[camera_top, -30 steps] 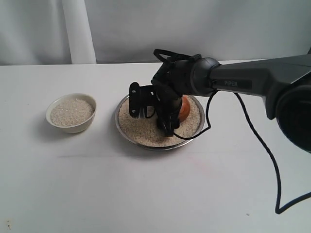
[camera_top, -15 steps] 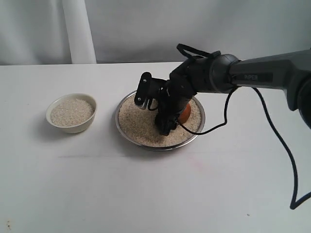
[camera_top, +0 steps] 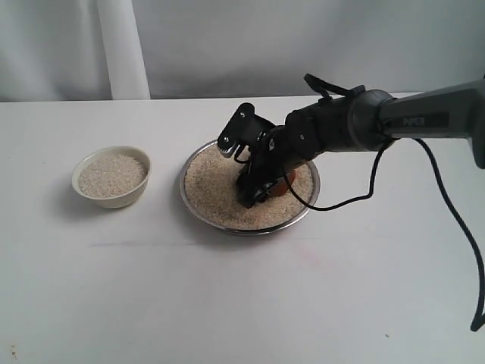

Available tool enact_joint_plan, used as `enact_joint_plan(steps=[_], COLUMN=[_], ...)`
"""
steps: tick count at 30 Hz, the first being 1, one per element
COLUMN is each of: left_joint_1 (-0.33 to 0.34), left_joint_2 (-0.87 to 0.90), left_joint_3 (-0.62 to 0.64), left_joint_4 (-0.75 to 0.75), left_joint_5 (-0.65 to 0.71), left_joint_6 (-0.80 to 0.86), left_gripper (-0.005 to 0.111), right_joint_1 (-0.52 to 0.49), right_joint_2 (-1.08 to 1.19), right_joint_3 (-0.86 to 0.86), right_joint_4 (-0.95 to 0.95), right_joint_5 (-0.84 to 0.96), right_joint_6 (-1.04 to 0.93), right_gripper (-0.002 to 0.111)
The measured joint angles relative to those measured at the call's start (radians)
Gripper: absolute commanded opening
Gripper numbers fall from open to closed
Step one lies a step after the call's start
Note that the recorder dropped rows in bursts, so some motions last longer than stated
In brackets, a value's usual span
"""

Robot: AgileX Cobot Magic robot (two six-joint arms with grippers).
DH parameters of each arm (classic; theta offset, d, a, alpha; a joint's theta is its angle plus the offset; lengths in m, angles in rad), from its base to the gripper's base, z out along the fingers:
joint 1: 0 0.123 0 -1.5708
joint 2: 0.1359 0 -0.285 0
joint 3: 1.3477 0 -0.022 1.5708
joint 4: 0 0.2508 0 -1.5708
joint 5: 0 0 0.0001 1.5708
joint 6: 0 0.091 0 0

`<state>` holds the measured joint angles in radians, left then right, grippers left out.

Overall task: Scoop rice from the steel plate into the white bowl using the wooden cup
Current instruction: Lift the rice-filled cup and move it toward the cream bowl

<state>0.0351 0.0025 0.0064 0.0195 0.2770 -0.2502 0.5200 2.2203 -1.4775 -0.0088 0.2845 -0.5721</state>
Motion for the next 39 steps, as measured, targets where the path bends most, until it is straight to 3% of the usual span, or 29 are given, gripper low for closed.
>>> enact_joint_plan(steps=[17,30,39], left_joint_1=[0.000,0.000,0.000], left_joint_2=[0.000,0.000,0.000], left_joint_3=[0.000,0.000,0.000], left_joint_4=[0.000,0.000,0.000], left_joint_5=[0.000,0.000,0.000], left_joint_6=[0.000,0.000,0.000], left_gripper=[0.000,0.000,0.000], right_joint_1=[0.004,0.133,0.168], right_joint_2=[-0.150,-0.164,-0.111], right_joint_3=[0.006,0.002,-0.206], right_joint_4=[0.135,0.141,0.141], right_joint_5=[-0.078,-0.236,-0.149], right_joint_6=[0.022,0.009,-0.016], right_gripper=[0.000,0.000,0.000])
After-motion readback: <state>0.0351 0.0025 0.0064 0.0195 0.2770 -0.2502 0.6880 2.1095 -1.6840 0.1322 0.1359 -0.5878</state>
